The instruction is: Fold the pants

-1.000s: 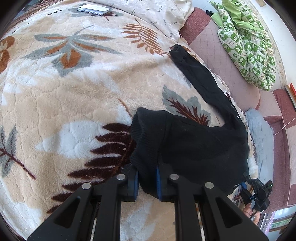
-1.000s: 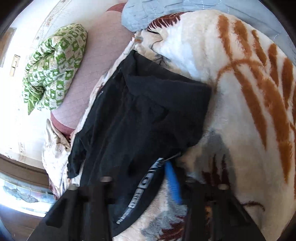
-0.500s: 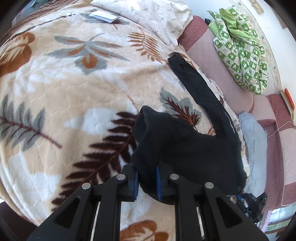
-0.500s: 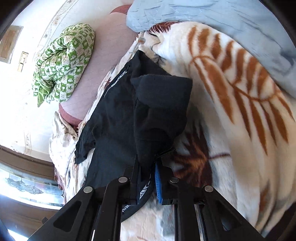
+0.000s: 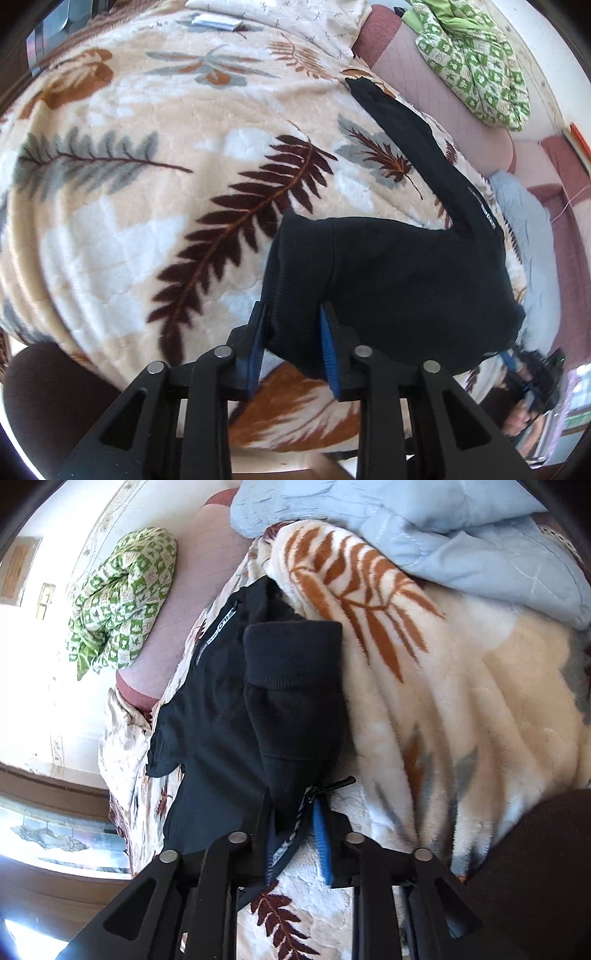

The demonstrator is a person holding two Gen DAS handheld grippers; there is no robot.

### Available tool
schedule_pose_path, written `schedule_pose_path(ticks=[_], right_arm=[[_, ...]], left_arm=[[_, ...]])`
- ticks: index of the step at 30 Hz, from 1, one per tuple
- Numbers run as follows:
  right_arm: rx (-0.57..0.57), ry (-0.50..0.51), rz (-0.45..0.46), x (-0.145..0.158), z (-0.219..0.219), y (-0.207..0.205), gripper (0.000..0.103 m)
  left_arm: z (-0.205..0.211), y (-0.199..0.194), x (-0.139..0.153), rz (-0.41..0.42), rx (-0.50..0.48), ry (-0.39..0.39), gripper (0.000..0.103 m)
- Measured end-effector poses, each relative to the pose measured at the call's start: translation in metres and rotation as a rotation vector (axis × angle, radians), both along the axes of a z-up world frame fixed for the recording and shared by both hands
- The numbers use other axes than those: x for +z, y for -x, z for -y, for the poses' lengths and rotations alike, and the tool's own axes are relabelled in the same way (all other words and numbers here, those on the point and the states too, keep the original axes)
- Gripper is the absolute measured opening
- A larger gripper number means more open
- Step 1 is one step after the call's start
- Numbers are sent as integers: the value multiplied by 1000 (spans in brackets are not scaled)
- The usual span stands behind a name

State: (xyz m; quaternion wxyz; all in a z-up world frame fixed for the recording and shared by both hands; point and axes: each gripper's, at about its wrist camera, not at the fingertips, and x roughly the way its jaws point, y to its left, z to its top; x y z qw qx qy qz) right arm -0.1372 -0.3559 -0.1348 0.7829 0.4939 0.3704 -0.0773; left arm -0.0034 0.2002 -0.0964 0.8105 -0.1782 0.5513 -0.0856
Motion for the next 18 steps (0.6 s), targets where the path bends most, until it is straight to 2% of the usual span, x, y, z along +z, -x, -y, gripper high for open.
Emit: schedule_pose_path(ticks=[4,7,11,14,18], right_arm=[[-26,89,10,18,6,12,63],[-15,176,23,36,5,12,64],[70,281,42,56,-13,-14,64],[154,302,48,57,-37,-45,64],[240,287,46,47,-69,-79,64]], left_arm=[[-25,13,17,42,15,-61,27],[-42,10,32,81,33,-94,27],[-38,-29,46,124,44,-97,30],[-14,-75,48,153,29,-63,34],[22,-153,33,143,22,52,35]])
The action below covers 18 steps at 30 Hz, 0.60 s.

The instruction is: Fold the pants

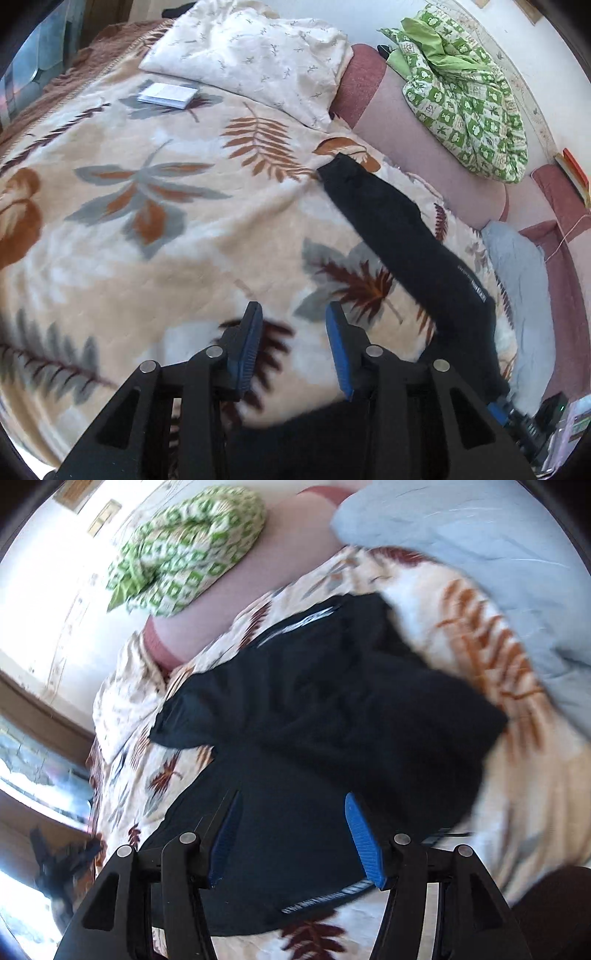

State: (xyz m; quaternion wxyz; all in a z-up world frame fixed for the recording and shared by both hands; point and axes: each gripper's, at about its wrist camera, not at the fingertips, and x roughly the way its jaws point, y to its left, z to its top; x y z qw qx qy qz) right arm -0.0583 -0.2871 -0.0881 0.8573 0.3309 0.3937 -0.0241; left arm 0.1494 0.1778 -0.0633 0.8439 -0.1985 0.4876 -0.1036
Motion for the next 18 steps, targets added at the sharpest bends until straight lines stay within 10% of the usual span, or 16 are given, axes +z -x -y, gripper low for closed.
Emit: schedule_pose_path(ticks=[8,16,18], right_arm=[[49,105,-51,-16,-15,-37,64],[62,156,-43,-18,-10,-74,64],[63,162,-42,-19,-12,-81,64]], left_arm=[[66,-144,-63,-119,-8,66,35],[80,-201,-66,-70,23,129,40],[85,-203,-61,-75,17,49,14]])
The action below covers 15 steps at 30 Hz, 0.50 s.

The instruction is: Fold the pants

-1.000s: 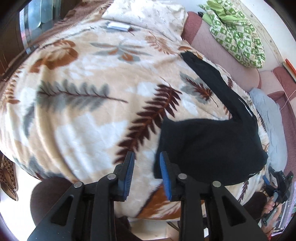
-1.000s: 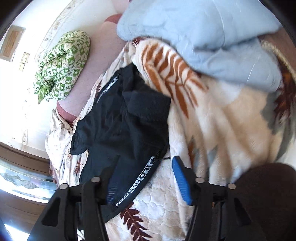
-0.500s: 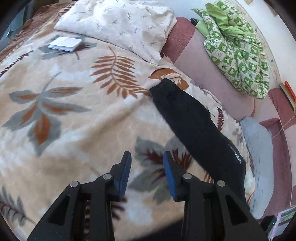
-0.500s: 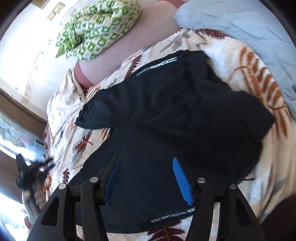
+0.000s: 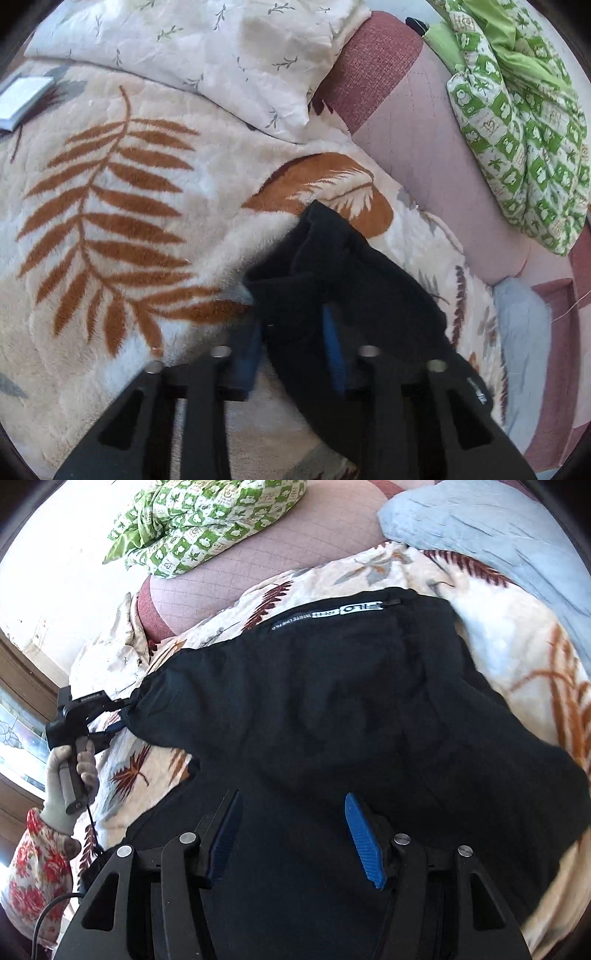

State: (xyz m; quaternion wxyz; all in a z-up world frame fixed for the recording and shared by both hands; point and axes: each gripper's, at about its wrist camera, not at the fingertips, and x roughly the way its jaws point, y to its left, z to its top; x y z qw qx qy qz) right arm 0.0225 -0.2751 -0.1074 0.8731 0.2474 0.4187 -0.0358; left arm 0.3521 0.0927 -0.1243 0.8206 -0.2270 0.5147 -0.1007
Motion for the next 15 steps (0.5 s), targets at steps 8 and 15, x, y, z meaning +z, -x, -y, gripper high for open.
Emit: schedule_pose_path(ticks=[8,15], right_arm=[[4,14,42,14,-6,2,64],[-12,-5,63,25,-3,29,64]], left_arm=[[-39,71,36,64,48,-68,12],[-93,158,50,79,140,-54,12]])
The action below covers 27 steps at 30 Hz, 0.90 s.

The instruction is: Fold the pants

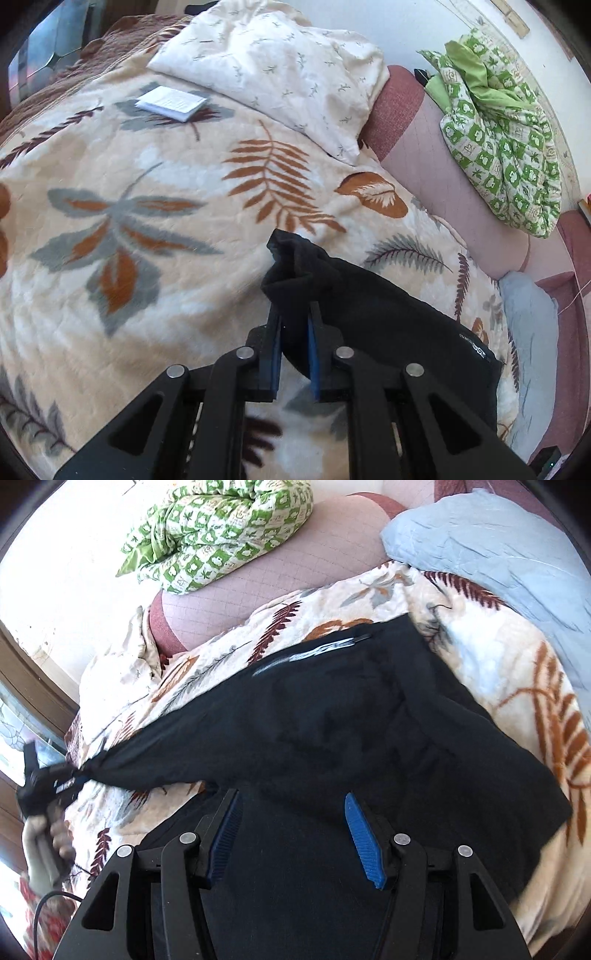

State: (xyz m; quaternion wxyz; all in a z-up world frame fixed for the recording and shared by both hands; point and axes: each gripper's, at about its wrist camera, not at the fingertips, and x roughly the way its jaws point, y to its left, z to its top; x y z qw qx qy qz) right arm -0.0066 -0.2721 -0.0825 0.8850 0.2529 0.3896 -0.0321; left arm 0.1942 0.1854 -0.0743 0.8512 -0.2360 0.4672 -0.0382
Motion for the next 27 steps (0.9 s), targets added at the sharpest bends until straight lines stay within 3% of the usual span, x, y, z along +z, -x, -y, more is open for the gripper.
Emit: schedule_pose_path(ticks=[3,5,8,9,11,14,19,22,27], right_arm=[[3,3,-6,1,0,13,64],[5,2,-11,0,0,19,64],[6,-16,-28,-2,4,25,64],[0,-23,-30,-2,7,26,64],[-9,-19,-25,0,13,26,64],[13,18,-21,8,24,11,67],[157,233,-45,21,32,-64,67],[272,316,-76,21,26,-123,67],[449,385,-128,9,11,-205,67]], left_arm=[[-22,28,-14,-52,34,22,12],[-35,39,-32,-136,41,44,17],[-60,50,-45,-180,62,159,19],[-66,52,-42,-177,73,155,21],[-77,57,-26,-144,109,70,26],[-79,52,-7,-88,84,28,35],[-39,16,-3,-35,-73,-86,41],[-25,-8,-18,-51,-144,-64,42],[-13,-36,-37,-49,-187,-103,49]])
